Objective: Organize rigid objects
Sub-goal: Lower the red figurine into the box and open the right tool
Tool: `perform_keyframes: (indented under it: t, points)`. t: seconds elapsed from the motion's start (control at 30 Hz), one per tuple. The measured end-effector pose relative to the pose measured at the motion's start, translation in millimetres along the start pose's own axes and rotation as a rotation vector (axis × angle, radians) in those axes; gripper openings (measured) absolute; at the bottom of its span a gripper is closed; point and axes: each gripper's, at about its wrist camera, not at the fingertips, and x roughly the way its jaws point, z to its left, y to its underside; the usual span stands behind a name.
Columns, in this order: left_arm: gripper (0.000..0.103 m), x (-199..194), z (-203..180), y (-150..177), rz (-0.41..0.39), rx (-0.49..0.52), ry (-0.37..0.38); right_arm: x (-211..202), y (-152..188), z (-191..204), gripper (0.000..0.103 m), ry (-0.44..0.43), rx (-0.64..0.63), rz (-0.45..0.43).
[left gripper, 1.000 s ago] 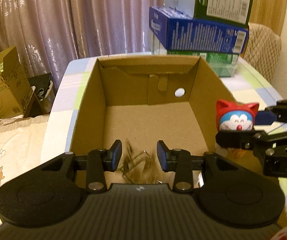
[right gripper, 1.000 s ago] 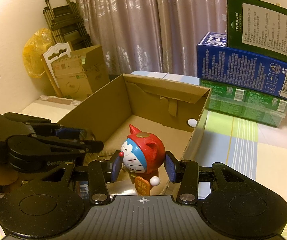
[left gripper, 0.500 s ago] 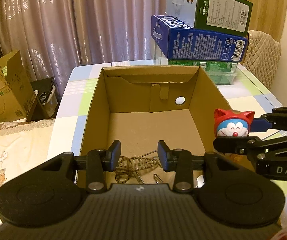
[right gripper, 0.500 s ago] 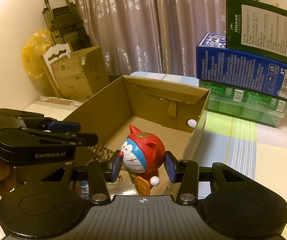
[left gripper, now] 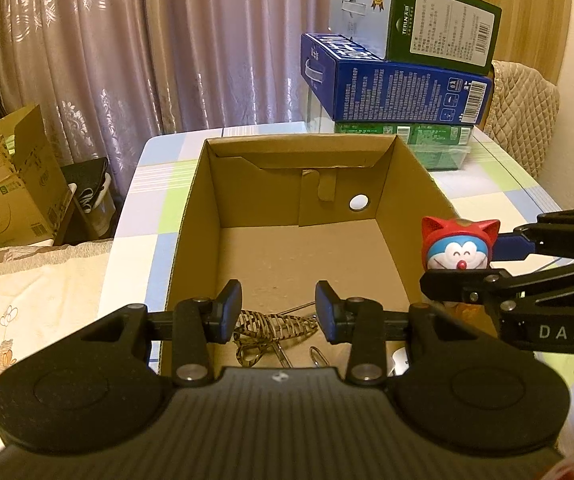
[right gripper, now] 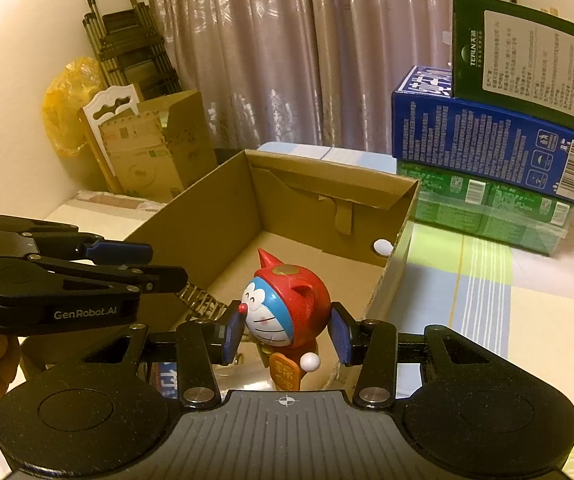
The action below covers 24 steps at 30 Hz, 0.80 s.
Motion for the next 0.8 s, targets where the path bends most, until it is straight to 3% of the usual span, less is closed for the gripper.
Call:
perform_keyframes:
  t: [0.8]
  points:
    - [0.035, 9.1, 6.0, -6.1, -0.002, 0.012, -0.004, 26.9, -17.6, -1.5, 0.042, 0.032, -0.064, 0.053]
